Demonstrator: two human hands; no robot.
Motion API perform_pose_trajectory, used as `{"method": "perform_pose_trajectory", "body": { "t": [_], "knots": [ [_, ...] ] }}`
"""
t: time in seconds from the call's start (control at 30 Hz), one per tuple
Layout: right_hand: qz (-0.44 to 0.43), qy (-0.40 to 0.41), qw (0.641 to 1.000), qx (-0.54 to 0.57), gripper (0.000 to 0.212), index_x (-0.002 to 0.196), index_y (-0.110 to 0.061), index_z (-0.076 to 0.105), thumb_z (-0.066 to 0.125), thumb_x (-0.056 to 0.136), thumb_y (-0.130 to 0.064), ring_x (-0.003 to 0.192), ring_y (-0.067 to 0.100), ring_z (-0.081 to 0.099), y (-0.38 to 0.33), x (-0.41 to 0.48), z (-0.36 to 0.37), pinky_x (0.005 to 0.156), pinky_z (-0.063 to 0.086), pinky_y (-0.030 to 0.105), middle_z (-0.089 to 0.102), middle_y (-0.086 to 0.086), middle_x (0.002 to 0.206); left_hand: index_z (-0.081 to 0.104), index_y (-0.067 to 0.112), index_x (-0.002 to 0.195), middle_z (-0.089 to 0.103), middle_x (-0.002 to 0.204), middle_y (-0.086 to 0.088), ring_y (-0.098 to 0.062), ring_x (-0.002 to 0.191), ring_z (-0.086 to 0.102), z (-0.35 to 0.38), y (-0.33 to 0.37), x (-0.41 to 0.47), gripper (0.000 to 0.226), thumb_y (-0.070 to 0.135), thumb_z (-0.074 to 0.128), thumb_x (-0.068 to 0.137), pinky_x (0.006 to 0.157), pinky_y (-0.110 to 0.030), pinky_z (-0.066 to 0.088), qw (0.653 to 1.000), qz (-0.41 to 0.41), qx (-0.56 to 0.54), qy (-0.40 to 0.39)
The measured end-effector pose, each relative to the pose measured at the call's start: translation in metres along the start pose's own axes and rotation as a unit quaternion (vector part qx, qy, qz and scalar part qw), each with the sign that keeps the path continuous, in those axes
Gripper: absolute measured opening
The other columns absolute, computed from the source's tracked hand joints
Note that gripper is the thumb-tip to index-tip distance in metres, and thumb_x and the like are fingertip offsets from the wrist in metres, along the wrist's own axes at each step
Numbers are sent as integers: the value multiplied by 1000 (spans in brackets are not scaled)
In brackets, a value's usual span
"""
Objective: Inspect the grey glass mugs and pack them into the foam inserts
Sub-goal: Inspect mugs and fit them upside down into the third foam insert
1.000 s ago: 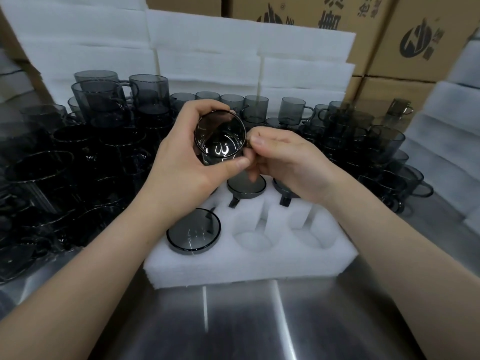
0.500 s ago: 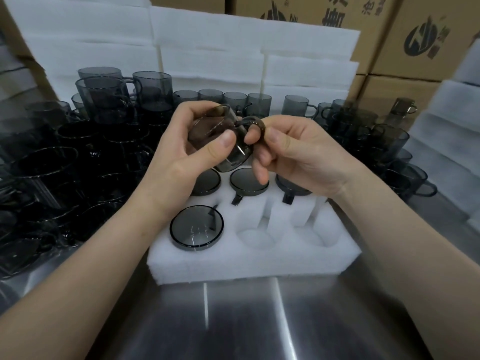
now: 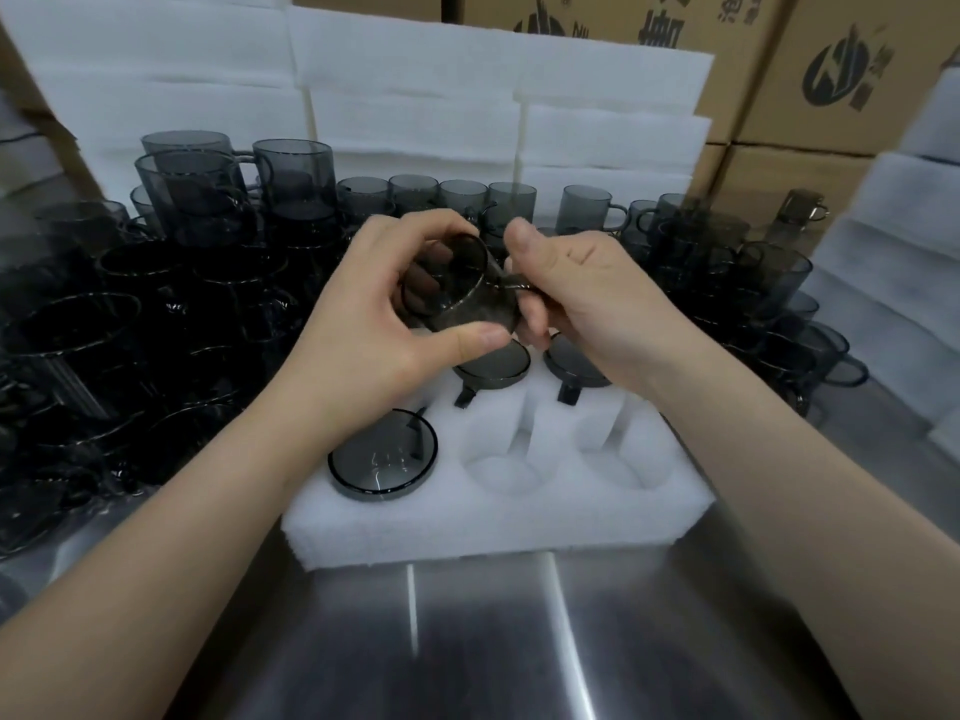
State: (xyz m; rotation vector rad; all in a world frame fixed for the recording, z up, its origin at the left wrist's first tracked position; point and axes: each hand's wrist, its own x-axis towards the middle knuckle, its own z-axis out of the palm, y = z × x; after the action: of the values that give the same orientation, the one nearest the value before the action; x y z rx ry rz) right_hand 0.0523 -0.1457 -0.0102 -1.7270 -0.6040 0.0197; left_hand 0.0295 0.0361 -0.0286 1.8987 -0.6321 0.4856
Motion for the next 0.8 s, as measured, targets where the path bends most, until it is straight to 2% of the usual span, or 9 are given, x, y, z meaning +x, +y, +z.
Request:
{"method": "perform_pose_trajectory", "body": {
  "t": [0.1, 0.2, 0.27, 0.4, 0.57, 0.63, 0.7, 0.73, 0.8],
  "knots": [
    [-15, 52, 995, 85, 41, 53, -22, 60, 55, 90, -37, 41, 11, 45, 5, 1, 4, 46, 39, 18, 57, -4, 52, 52, 43, 123, 52, 113, 4, -8, 105, 57, 0, -1, 0, 62, 45, 75, 65, 95, -23, 47, 999, -1, -19, 26],
    [-43, 84, 993, 77, 6, 82, -22, 64, 65, 84, -27, 60, 11, 59, 4, 2, 4, 53, 50, 27, 62, -1, 73, 48, 29, 133, 60, 120, 1, -7, 112, 60, 1, -1, -1, 64, 28, 75, 75, 97, -25, 47, 997, -6, -80, 10],
    [-19, 63, 996, 58, 21, 105, -23, 62, 62, 86, -30, 81, 14, 66, 3, 2, 3, 67, 58, 38, 64, 1, 94, 39, 27, 139, 64, 117, 9, -2, 111, 61, 2, 0, -1, 62, 20, 65, 84, 94, -21, 46, 992, -9, -124, -10],
    [39, 2, 995, 97, 38, 138, -18, 48, 47, 102, -26, 101, 16, 67, -1, 0, 11, 79, 58, 41, 64, 2, 122, 34, 27, 144, 61, 128, 8, -3, 123, 55, 3, 0, -1, 54, 20, 50, 92, 104, -24, 44, 992, -12, -125, -16],
    [23, 11, 995, 99, 42, 146, -18, 41, 41, 104, -20, 92, 24, 68, -4, -3, 17, 70, 58, 46, 61, 5, 118, 48, 26, 138, 59, 134, 9, -4, 126, 52, 2, 2, -1, 47, 32, 56, 92, 110, -34, 41, 998, -11, -66, -9],
    [-5, 39, 999, 33, 43, 147, -18, 40, 41, 104, -18, 108, 18, 64, -4, -3, 20, 87, 56, 44, 57, 2, 130, 51, 25, 135, 59, 132, 10, -4, 124, 54, 3, 5, -2, 58, 43, 65, 82, 108, -35, 42, 999, -11, -35, -3],
    [-46, 55, 996, -47, 42, 146, -15, 41, 40, 104, -14, 128, 5, 48, -3, -3, 21, 109, 40, 27, 50, -4, 140, 55, 26, 130, 61, 125, 17, 2, 118, 56, 5, 7, -3, 63, 44, 74, 73, 105, -28, 43, 999, 4, 33, 6],
    [-59, 58, 994, -70, 41, 145, -14, 42, 40, 104, -12, 129, -2, 44, -3, -3, 20, 111, 34, 18, 49, -7, 139, 56, 27, 126, 62, 117, 22, 6, 112, 57, 6, 7, -3, 60, 42, 78, 72, 101, -22, 44, 998, 13, 64, 12],
    [-64, 68, 992, -80, 39, 143, -14, 45, 40, 104, -13, 124, -7, 45, -4, -3, 20, 110, 32, 15, 52, -10, 133, 55, 31, 119, 59, 107, 32, 11, 104, 58, 6, 6, -3, 54, 38, 81, 73, 94, -12, 44, 995, 26, 93, 19]
  ]
}}
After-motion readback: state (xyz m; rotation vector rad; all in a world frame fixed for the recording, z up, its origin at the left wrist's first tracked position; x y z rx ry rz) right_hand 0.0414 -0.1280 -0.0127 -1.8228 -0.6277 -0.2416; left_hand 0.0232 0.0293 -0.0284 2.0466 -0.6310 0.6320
